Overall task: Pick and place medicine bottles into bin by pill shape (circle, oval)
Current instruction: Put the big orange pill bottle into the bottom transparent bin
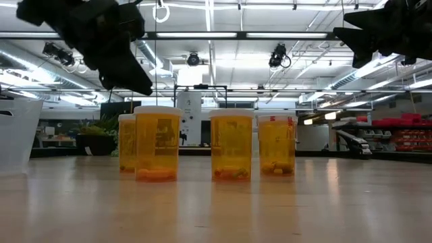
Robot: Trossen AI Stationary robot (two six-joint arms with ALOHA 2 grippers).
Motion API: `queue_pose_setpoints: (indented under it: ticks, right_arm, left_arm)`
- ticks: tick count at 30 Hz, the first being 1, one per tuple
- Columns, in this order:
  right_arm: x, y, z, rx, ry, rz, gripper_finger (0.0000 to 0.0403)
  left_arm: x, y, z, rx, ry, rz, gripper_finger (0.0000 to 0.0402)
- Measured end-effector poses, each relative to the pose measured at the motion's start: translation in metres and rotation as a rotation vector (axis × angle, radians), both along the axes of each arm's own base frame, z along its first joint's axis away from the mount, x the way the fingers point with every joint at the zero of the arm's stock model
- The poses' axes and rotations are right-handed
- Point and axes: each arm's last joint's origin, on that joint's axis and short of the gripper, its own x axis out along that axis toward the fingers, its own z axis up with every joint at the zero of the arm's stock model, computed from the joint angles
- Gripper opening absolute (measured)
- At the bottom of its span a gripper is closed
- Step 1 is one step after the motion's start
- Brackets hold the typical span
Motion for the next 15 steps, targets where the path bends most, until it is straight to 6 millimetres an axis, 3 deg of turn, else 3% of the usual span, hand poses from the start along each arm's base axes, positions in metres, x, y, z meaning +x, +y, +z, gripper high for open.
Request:
queue_pose_setpoints:
  ticks: [9, 15]
  right_arm:
    - [0.000, 0.000, 0.000, 0.000, 0.000, 0.000, 0.0188]
    - [0.000, 0.000, 0.000, 0.000, 0.001, 0.000, 0.0188]
  left_arm:
    - [0.020, -0.008, 0.023, -0.091, 0.221, 0.032, 0.0183]
    - [0.042, -0.014, 0.040, -0.120, 0.231, 0.039, 0.0200]
